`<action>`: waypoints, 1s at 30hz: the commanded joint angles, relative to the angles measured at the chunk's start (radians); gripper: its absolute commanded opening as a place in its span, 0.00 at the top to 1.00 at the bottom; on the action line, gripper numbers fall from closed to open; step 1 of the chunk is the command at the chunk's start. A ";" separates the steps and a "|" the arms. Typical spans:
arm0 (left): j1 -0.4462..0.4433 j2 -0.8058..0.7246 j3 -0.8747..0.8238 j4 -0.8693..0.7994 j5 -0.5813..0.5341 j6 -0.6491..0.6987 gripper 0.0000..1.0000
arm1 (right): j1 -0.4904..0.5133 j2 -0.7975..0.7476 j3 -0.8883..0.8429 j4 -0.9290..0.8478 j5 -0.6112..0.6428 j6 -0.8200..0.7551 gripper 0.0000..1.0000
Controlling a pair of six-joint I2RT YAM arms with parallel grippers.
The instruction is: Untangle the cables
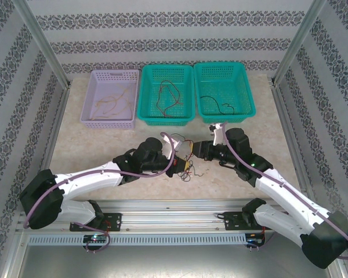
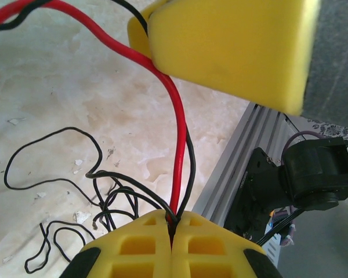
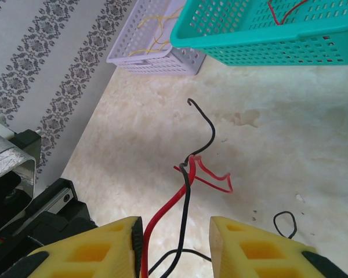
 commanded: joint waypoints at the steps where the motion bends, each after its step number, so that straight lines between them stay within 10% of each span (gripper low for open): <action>1: -0.016 -0.025 0.009 0.010 -0.001 0.022 1.00 | 0.013 0.017 -0.015 0.052 -0.010 0.020 0.64; 24: -0.019 -0.032 -0.009 0.020 -0.018 0.013 1.00 | 0.017 -0.072 0.000 0.024 0.066 0.027 1.00; 30: -0.019 -0.029 -0.027 0.029 -0.022 -0.001 0.85 | 0.001 -0.138 0.030 -0.016 0.150 0.040 1.00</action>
